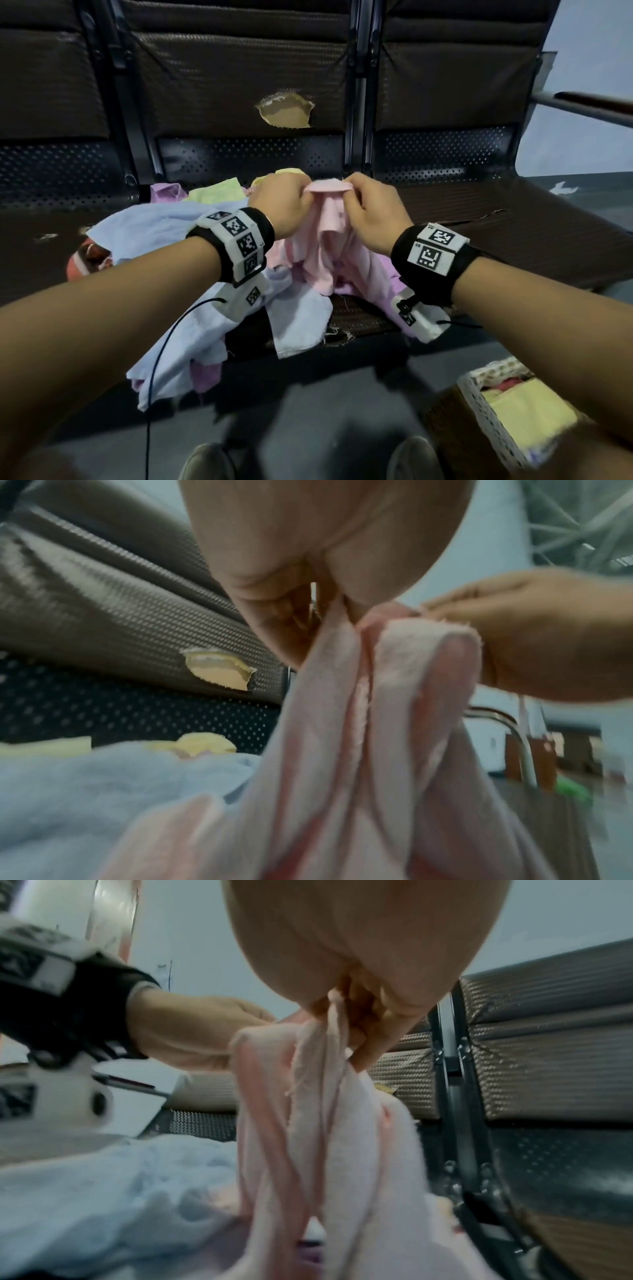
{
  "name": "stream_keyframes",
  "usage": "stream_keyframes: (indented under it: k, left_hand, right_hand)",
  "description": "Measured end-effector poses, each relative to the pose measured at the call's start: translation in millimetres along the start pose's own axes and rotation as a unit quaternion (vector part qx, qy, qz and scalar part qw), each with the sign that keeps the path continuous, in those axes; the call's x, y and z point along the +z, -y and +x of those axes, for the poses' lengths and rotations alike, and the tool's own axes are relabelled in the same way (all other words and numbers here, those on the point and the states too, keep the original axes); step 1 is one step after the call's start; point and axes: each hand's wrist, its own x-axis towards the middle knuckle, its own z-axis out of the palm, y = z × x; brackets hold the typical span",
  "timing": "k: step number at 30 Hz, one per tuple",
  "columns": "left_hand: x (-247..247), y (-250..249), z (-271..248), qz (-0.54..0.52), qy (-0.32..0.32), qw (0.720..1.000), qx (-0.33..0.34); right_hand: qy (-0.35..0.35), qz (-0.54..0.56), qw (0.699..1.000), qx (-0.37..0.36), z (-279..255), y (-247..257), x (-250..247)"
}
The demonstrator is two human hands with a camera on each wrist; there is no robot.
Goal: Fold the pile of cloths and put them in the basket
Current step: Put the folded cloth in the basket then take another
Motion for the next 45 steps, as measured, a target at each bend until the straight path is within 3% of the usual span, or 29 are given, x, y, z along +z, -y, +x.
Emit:
stream_keyframes:
  k: [4,7,10,13,15,17,19,21,24,29,32,34,36,38,42,45]
  left_hand:
    - [-9,-1,13,-0.108,-0.027,0.988,-0.109]
    - [-11,-6,16,-0.167,-0.041,0.974,-0.146]
    - [-15,-9,22,-0.238,-0.063,0.949,-0.196]
    - [-24,-8,29,-0.314,-0.077,0.917,-0.235]
    - [-31,-6,33,-0.338,-0.097,0.902,-0.252]
    - [-40,-2,39,-0.334,-0.134,0.897,-0.256]
    - [-49,1,41,-0.343,-0.160,0.894,-0.239]
    - [-54,0,39,-0.364,-0.155,0.891,-0.221]
    - [-57,-6,35,-0.428,-0.107,0.875,-0.199]
    - [-73,-16,38,-0.327,-0.073,0.921,-0.196]
    - [-77,-20,34,-0.178,-0.109,0.962,-0.174]
    - [-72,-18,26,-0.145,-0.111,0.967,-0.178]
    - [-65,-16,20,-0.212,-0.070,0.950,-0.218]
    - [-60,-15,13,-0.328,-0.030,0.907,-0.262]
    - [-58,-17,7,-0.430,-0.030,0.863,-0.262]
    - [-57,-23,2,-0.518,-0.042,0.809,-0.273]
  right_hand:
    - [0.057,-0.124,0.989,0.049,3,-22,-13]
    - [0.036,-0.128,0.986,0.096,5,-28,-19]
    - [-0.033,-0.009,0.993,0.112,17,-21,-22]
    - [-0.082,0.159,0.976,0.122,29,-7,-28]
    - [-0.057,0.120,0.988,0.079,30,-4,-31]
    - [0.000,-0.018,0.999,0.029,25,-11,-32]
    - [0.042,-0.087,0.995,0.031,21,-17,-32]
    - [0.050,-0.079,0.994,0.055,18,-19,-31]
    - [0.010,0.020,0.997,0.074,21,-13,-32]
    - [-0.043,0.105,0.993,0.021,24,12,-36]
    - [-0.022,0.098,0.993,-0.061,15,23,-33]
    - [0.020,0.063,0.993,-0.093,8,25,-29]
    - [0.089,0.013,0.990,-0.112,4,20,-25]
    - [0.152,-0.044,0.983,-0.094,-1,15,-20]
    - [0.249,-0.119,0.961,-0.010,-9,7,-11]
    - [0.314,-0.187,0.930,0.036,-12,0,-4]
